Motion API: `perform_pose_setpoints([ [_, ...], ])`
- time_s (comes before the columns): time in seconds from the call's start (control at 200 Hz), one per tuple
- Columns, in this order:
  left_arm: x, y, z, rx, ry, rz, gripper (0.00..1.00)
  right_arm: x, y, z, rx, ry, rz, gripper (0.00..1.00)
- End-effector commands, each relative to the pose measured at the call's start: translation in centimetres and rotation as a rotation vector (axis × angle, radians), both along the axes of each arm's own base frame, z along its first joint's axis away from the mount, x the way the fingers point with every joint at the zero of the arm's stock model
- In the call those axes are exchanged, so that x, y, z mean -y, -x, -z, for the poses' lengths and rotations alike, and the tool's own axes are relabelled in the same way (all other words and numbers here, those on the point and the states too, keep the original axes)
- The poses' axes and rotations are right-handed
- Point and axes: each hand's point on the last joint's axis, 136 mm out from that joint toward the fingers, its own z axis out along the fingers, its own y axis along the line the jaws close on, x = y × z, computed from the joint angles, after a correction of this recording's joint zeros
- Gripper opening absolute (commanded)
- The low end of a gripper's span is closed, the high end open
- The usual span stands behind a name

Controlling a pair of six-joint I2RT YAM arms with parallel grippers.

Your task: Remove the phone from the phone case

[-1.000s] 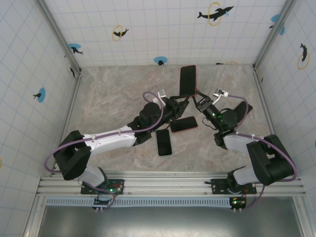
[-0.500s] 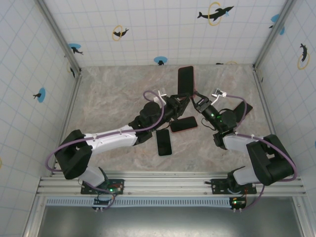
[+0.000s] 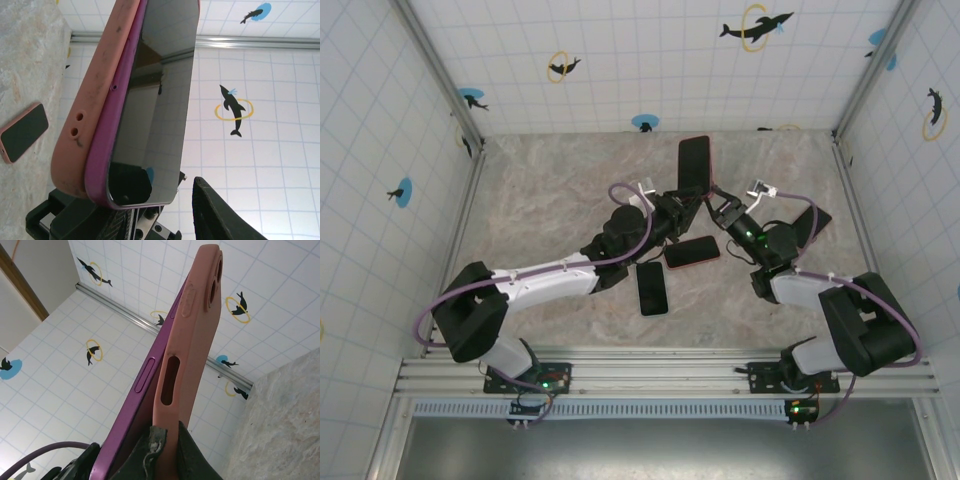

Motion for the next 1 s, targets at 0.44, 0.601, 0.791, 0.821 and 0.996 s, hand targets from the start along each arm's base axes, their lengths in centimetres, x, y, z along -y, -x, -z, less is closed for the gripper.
perform_pose_setpoints([
  [0.44,-0.4,-2.7,-3.4,0.014,0.048,-0.129,0.30,0.9,2.4,-2.3,0.111,-0.096,0.018,0.00],
  [0.601,-0.1,-2.5,-3.9,0.027,0.060,-0.110,0.24,0.4,1.9,-1.8,0.091,-0.068,0.019,0.00],
  [0.791,-0.3,-2.3,-4.2,0.038,0.048,-0.107,0.14,0.3,0.7,-1.0,0.048,-0.033,0.061,0.00],
  [0.821,-0.3,-2.2,-4.4,0.045,0.047,-0.105,0.12,0.2,0.4,-0.7,0.030,-0.019,0.066,0.00],
  [0.996,-0.1,-1.8,-4.7,0.064,0.020,-0.081,0.07,0.0,-1.8,2.3,-0.114,0.085,0.143,0.00],
])
